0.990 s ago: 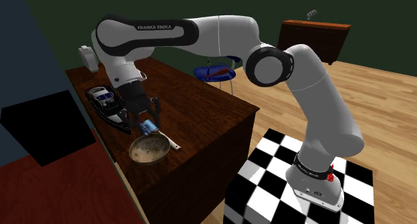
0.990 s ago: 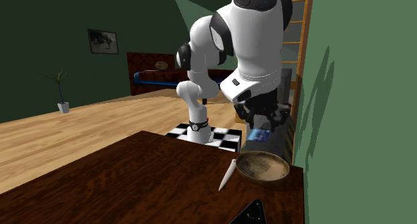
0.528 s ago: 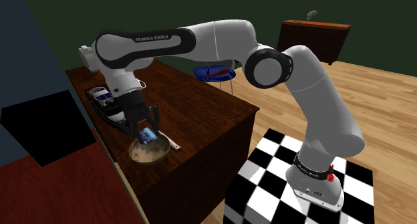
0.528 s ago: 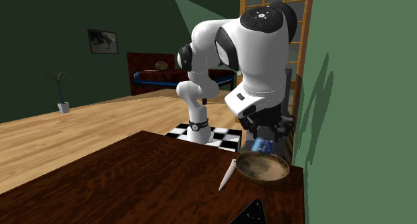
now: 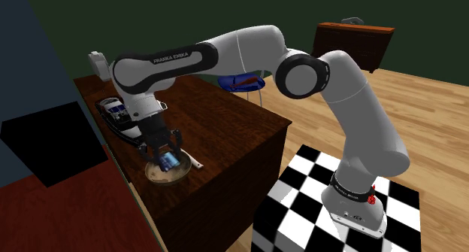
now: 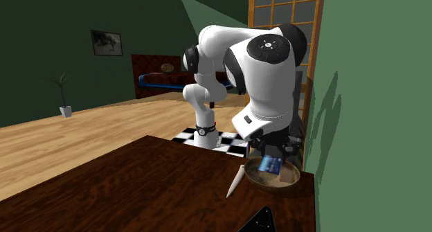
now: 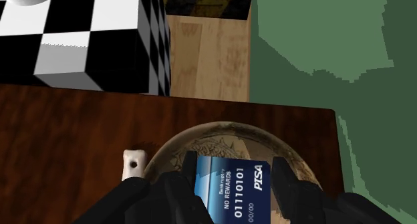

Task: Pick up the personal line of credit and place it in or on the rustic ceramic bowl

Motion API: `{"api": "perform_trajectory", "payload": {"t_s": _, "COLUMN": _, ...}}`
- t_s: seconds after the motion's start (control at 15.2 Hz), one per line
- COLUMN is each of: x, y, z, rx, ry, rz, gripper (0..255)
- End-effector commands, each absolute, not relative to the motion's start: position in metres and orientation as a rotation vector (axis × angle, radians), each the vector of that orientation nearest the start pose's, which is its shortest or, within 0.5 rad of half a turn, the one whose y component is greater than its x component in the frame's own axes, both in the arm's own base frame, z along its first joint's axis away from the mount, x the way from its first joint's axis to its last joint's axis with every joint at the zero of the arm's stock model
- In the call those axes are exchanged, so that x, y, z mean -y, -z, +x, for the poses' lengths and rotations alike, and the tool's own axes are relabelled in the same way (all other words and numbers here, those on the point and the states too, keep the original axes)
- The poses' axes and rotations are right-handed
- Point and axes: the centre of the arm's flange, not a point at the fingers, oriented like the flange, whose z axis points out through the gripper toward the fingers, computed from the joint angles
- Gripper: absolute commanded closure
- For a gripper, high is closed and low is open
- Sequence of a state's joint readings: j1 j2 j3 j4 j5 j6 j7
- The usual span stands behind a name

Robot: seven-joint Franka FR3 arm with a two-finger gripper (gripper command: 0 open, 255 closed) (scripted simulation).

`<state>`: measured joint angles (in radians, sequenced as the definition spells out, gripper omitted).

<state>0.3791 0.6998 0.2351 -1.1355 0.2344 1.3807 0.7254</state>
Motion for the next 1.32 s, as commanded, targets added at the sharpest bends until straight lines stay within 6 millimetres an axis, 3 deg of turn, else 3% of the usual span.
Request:
{"api": "perform_trajectory", "payload": {"t_s": 0.0, "x": -0.386, "y": -0.372, "z": 0.575, "rx": -0.205, "ry": -0.889, "rz": -2.961, "gripper": 255}}
{"api": "perform_trajectory", "payload": {"t_s": 0.53, "x": -0.386, "y": -0.368, "z": 0.575, "rx": -0.205, "ry": -0.889, "rz": -2.961, "gripper": 255}}
{"api": "perform_trajectory", "payload": {"t_s": 0.59, "x": -0.386, "y": -0.368, "z": 0.575, "rx": -0.205, "ry": -0.889, "rz": -2.961, "gripper": 0}}
{"api": "perform_trajectory", "payload": {"t_s": 0.92, "x": -0.386, "y": -0.368, "z": 0.575, "rx": -0.205, "ry": -0.889, "rz": -2.961, "gripper": 0}}
{"api": "perform_trajectory", "payload": {"t_s": 1.19, "x": -0.382, "y": -0.41, "z": 0.602, "rx": -0.205, "ry": -0.889, "rz": -2.961, "gripper": 0}}
{"api": "perform_trajectory", "payload": {"t_s": 1.25, "x": -0.382, "y": -0.41, "z": 0.602, "rx": -0.205, "ry": -0.889, "rz": -2.961, "gripper": 0}}
